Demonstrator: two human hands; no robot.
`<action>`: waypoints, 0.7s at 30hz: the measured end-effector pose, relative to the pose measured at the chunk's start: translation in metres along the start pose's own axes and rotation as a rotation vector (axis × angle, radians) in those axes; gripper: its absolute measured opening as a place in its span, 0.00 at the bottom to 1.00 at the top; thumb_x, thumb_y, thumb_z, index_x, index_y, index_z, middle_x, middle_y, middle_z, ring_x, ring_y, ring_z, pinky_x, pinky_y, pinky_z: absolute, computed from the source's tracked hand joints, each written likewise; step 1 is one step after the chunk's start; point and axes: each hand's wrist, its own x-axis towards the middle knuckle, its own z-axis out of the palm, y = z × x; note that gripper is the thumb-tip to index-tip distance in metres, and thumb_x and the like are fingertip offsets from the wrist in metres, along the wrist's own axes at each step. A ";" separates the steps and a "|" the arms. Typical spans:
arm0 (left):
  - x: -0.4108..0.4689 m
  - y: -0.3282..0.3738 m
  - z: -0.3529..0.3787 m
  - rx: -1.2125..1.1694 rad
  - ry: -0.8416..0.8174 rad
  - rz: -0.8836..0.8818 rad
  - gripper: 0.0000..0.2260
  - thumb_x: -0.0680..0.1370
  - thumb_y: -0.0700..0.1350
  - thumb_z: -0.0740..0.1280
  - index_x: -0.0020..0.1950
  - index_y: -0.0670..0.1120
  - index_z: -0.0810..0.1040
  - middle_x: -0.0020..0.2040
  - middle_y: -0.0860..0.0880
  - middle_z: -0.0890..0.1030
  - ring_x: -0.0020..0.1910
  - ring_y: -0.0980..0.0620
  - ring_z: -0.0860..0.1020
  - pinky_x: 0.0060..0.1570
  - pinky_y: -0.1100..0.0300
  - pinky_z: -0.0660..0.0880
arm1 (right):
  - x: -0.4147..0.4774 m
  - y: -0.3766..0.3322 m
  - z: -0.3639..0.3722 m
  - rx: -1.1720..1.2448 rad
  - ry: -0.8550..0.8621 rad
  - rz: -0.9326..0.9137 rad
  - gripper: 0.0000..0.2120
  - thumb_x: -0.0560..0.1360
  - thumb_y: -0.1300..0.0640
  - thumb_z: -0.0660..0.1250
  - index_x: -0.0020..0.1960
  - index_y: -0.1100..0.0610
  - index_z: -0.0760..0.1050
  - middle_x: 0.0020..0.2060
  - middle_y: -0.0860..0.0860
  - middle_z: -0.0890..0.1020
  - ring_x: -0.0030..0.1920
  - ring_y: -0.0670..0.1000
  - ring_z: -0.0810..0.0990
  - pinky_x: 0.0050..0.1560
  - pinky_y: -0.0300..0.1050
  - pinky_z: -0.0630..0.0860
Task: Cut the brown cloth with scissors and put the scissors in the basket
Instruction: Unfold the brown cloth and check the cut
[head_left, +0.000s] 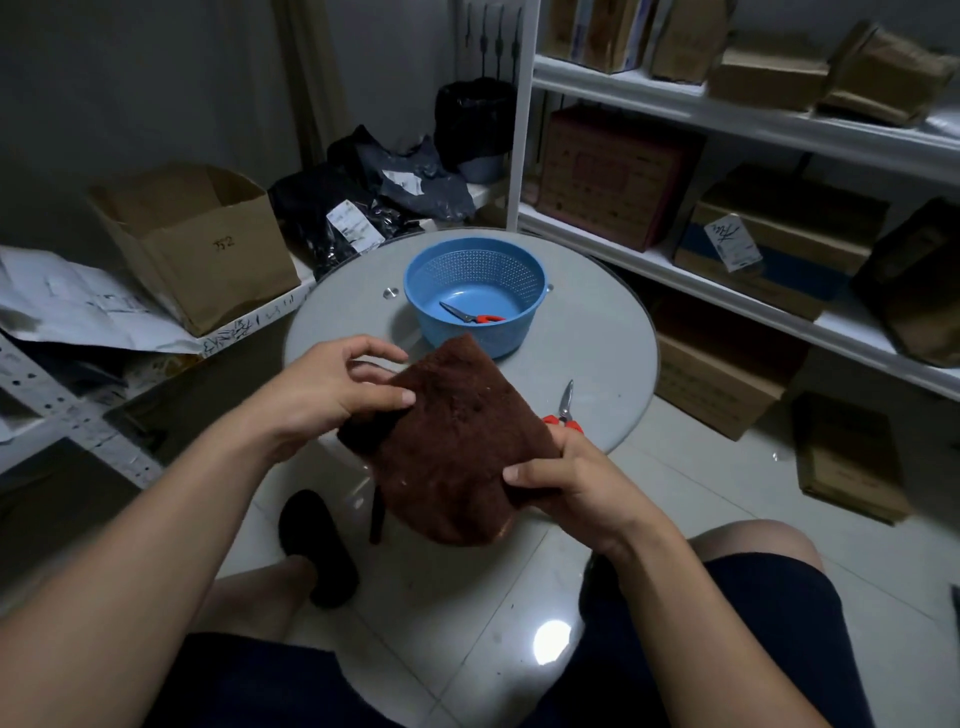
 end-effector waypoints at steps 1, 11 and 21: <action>-0.003 -0.007 0.004 0.060 0.094 0.063 0.17 0.70 0.36 0.76 0.58 0.44 0.80 0.52 0.40 0.85 0.50 0.44 0.85 0.58 0.48 0.79 | -0.001 0.001 -0.001 0.014 -0.008 -0.008 0.11 0.66 0.69 0.69 0.46 0.60 0.83 0.40 0.56 0.85 0.41 0.55 0.84 0.45 0.47 0.79; -0.036 -0.027 0.072 0.312 0.049 0.463 0.24 0.65 0.55 0.79 0.58 0.56 0.78 0.52 0.58 0.83 0.53 0.60 0.80 0.54 0.69 0.73 | 0.001 -0.014 -0.008 -0.109 -0.078 -0.120 0.18 0.67 0.70 0.71 0.57 0.65 0.81 0.48 0.63 0.83 0.50 0.61 0.82 0.55 0.55 0.77; -0.016 -0.035 0.084 -0.206 -0.253 0.166 0.14 0.71 0.38 0.73 0.55 0.38 0.79 0.43 0.43 0.83 0.44 0.50 0.80 0.47 0.57 0.77 | 0.001 0.003 -0.013 -0.001 0.149 -0.082 0.28 0.65 0.51 0.79 0.63 0.57 0.79 0.55 0.57 0.85 0.55 0.55 0.83 0.59 0.49 0.78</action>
